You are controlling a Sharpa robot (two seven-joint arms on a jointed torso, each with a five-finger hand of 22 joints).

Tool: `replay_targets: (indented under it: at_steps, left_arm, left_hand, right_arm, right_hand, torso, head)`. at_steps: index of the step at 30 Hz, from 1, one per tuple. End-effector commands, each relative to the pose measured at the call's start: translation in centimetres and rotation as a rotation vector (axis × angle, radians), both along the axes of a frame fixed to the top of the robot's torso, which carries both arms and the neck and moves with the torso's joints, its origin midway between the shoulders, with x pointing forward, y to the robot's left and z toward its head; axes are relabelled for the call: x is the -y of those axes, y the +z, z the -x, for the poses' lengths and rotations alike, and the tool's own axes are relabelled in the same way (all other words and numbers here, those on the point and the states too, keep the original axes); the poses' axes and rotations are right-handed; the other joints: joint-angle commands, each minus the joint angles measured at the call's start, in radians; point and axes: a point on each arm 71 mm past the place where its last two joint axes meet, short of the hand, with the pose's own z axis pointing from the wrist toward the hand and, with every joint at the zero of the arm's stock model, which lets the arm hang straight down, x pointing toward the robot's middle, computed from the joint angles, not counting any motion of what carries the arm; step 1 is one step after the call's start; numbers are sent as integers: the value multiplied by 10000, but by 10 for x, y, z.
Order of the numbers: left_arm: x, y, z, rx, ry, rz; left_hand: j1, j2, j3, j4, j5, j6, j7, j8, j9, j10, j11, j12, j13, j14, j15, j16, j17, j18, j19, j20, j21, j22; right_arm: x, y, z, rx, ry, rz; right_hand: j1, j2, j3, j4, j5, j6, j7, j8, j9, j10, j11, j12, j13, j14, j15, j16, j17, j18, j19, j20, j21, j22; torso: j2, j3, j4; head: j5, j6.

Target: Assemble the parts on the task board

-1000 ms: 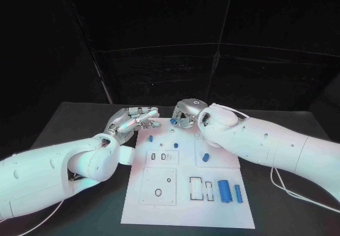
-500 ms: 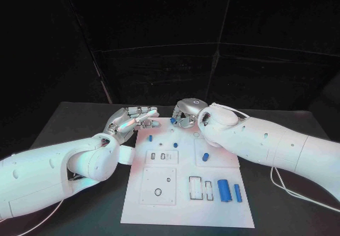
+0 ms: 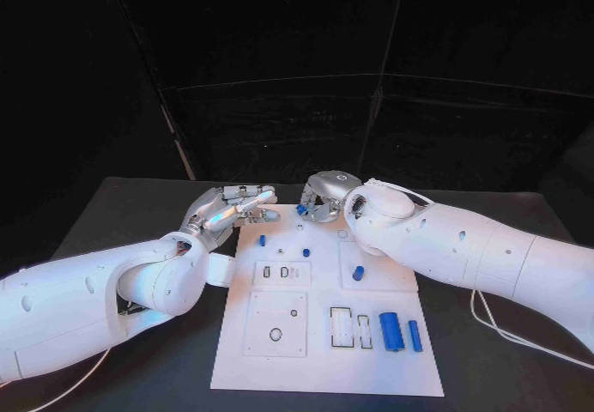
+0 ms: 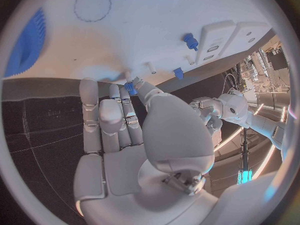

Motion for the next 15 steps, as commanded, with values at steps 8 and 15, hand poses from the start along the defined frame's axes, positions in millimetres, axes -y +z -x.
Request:
replay_targets:
  at_steps: [8,15]
  left_arm:
    - [1,2,0,169,-109,37]
    - [0,2,0,167,-93,32]
  left_hand:
    - [65,40,-17,-58,-15,-45,161,-65,-11,-25,76,-49,-7,64,8,-68,14,129,80,13,-37,-14]
    - [65,40,-17,-58,-15,-45,161,-65,-11,-25,76,-49,-7,64,8,-68,14,129,80,13,-37,-14]
  right_arm:
    - [1,-1,-1,-44,-57,129]
    - [2,0,0,54,-36,38]
  right_hand:
    - [-42,-39,11,35,47,81,-16,-37,5,-45,3,-39,-2,-8,55,-22,0,-22,-74,5,-45,6]
    - [-41,-26,31,52,58,100,-26,-41,8,-28,-3,-46,2,-15,56,-38,-29,-16,-95,10,-57,-21]
  torso:
    - [3,5,0]
    - [6,9,-3]
  head:
    - [-12,-26]
    - [-14,-53]
